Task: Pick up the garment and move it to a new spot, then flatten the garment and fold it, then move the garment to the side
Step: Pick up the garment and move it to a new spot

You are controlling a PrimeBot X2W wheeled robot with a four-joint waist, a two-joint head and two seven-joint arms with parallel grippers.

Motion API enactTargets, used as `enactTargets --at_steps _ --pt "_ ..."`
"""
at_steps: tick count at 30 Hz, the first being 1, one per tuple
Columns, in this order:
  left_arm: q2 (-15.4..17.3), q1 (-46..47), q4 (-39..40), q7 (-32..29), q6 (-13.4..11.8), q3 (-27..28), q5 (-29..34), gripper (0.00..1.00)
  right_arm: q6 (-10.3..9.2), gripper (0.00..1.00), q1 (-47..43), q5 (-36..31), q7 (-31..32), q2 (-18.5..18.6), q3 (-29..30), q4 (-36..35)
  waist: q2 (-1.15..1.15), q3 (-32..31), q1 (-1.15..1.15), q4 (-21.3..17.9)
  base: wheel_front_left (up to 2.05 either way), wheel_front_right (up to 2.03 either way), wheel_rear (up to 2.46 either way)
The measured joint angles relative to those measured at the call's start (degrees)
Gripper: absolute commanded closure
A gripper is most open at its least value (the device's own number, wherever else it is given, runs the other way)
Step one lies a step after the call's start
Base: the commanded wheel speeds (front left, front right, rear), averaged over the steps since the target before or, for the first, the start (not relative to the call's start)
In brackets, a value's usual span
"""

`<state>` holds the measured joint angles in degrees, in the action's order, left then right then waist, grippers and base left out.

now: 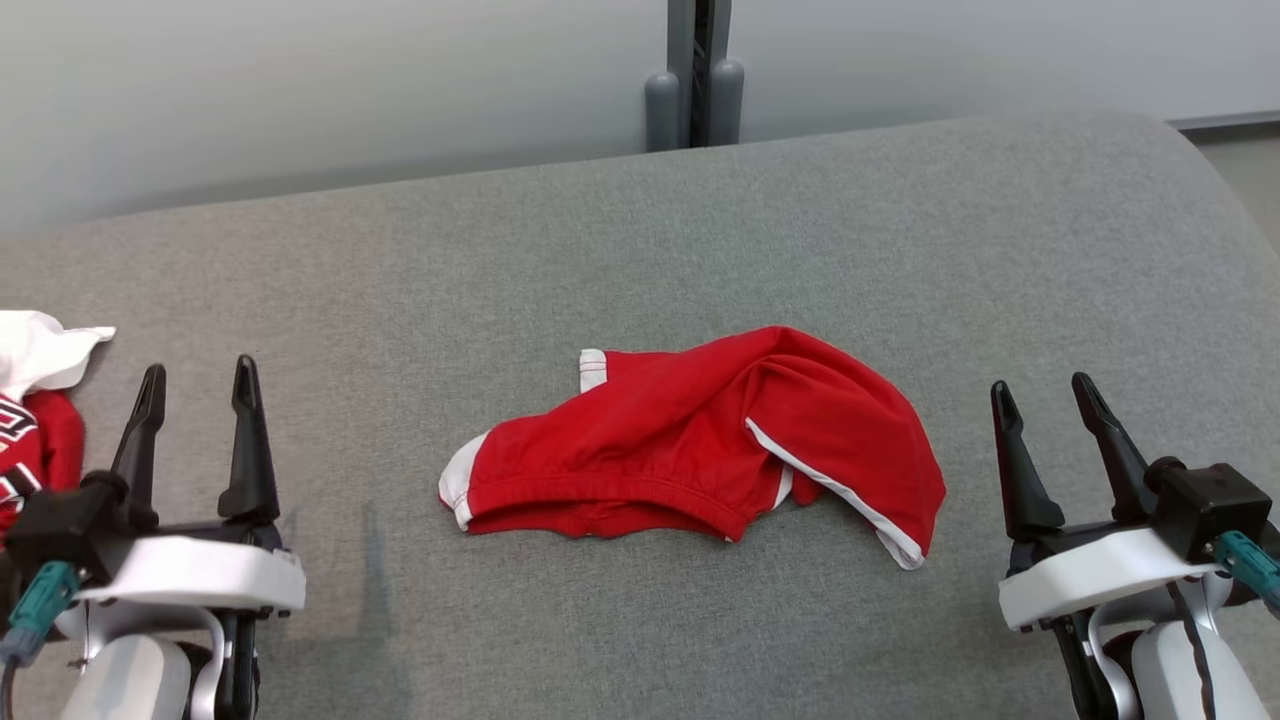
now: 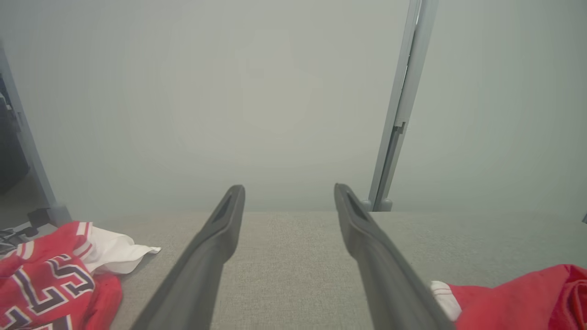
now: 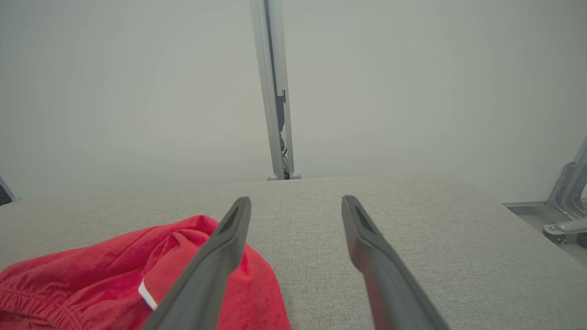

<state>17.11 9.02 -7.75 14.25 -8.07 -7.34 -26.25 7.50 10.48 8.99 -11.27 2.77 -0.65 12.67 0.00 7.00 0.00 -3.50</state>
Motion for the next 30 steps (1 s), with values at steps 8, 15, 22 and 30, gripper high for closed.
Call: enactTargets --at_steps 8,15,22,30 --pt "1.01 -5.32 1.60 0.13 1.51 -0.64 -0.60 0.00 0.00 0.00 -2.83 0.00 1.20 -0.01 -0.81 -0.75 0.00 -3.51 0.00 0.56 0.00 0.00 0.00" --pt "1.11 -9.11 4.36 -1.11 1.11 -2.44 -0.02 0.00 0.00 0.00 -5.72 0.36 1.80 -0.01 -1.07 -1.44 0.00 -5.99 0.00 0.59 0.00 0.00 0.00" --pt "1.65 -10.27 4.54 -1.89 1.02 -2.75 -0.33 0.00 0.00 0.00 -7.26 0.64 2.82 -0.01 -0.94 -2.81 0.00 -7.09 0.00 1.30 0.00 0.00 0.00" --pt "1.82 -10.40 4.37 -1.96 0.91 -2.71 -0.56 0.00 0.00 0.00 -7.53 0.71 3.20 0.00 -0.93 -3.44 0.00 -7.11 0.00 1.94 0.00 0.00 0.00"
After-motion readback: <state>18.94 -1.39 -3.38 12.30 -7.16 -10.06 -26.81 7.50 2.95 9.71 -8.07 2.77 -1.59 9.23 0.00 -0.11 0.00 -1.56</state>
